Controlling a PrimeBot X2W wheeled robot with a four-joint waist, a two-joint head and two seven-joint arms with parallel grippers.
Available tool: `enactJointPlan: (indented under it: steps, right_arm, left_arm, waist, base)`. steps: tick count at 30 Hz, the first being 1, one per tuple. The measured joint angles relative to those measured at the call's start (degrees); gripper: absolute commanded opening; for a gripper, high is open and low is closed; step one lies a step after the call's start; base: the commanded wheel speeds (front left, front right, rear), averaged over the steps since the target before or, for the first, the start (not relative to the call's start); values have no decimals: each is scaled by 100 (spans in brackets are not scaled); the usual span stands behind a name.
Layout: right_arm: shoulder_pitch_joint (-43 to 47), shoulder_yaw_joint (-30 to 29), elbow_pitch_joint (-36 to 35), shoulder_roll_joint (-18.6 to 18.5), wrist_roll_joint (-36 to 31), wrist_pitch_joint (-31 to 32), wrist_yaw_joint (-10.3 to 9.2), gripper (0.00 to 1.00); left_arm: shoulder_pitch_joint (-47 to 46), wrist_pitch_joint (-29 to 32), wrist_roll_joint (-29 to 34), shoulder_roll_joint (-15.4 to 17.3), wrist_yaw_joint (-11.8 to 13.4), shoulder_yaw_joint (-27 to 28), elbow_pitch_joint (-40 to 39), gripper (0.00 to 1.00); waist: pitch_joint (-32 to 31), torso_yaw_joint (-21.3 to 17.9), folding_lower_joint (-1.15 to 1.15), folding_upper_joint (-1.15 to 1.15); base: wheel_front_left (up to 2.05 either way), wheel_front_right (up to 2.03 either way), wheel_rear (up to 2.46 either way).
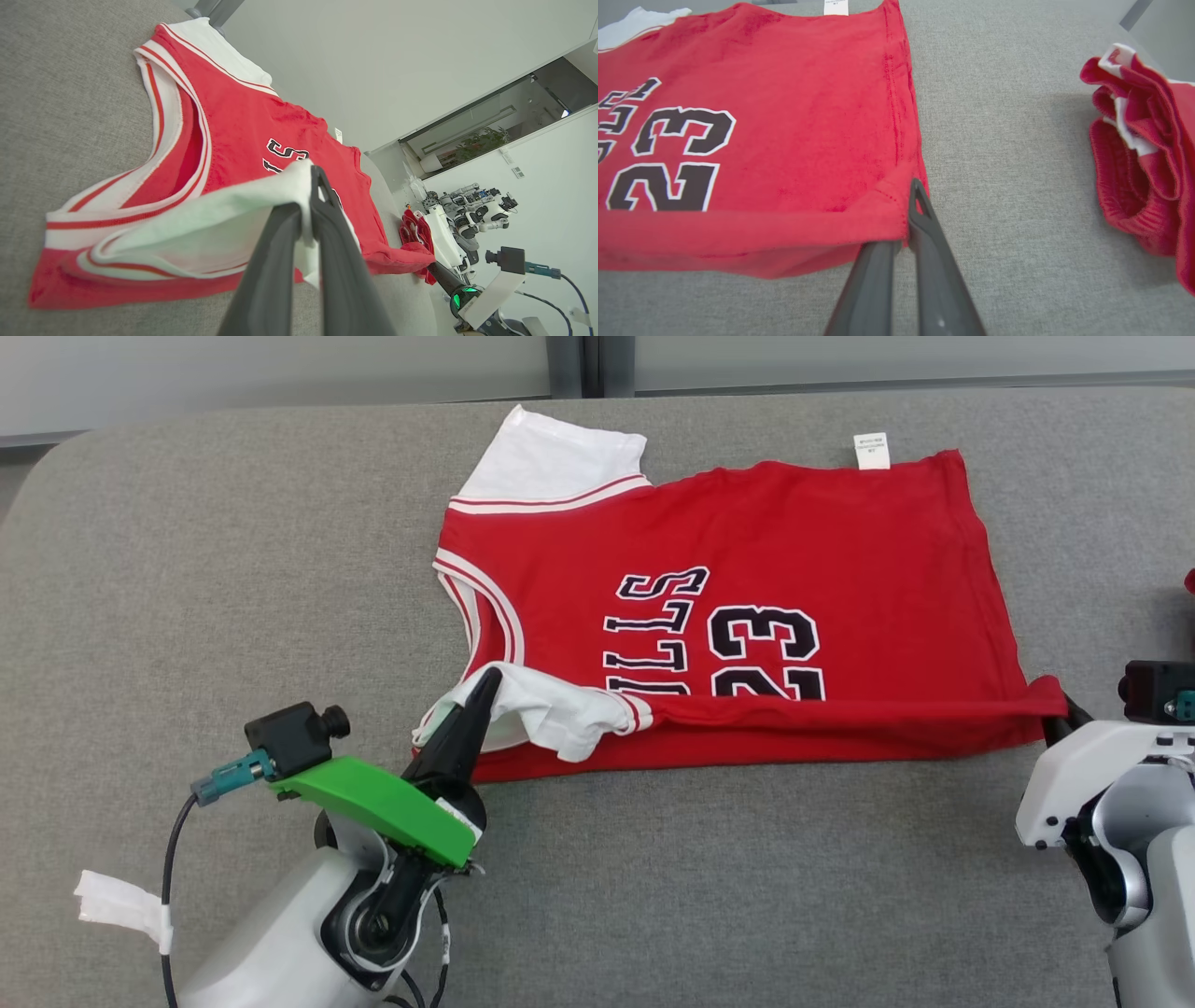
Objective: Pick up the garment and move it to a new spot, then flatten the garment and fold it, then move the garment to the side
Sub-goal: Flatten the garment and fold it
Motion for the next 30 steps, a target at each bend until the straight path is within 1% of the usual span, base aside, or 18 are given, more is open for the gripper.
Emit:
enactJointPlan:
  steps: [7, 13, 23, 30]
  right_arm:
    - [-469, 29, 524, -24, -99, -268, 0, 0]
    - [-778, -37, 944, 12, -185, -448, 0, 0]
    - [-1249, -134, 1370, 122, -287, -739, 0, 0]
    - [-1346, -169, 1649, 155, -369, -759, 0, 0]
  left_arm:
    - [-383, -134, 19, -151, 0, -110, 458, 0]
    - [-669, -190, 58, -196, 0, -267, 716, 0]
    - [-940, -288, 64, -276, 0, -298, 954, 0]
    - [-1094, -301, 35, -378, -1, -403, 1085, 0]
  waist:
    - [176, -40, 0, 0]
    - [325, -56, 0, 0]
    - [502, -55, 0, 0]
    - [547, -15, 0, 0]
  base:
    - [0, 0, 0]
    - [0, 0, 0]
    - [0, 0, 0]
    - [0, 0, 0]
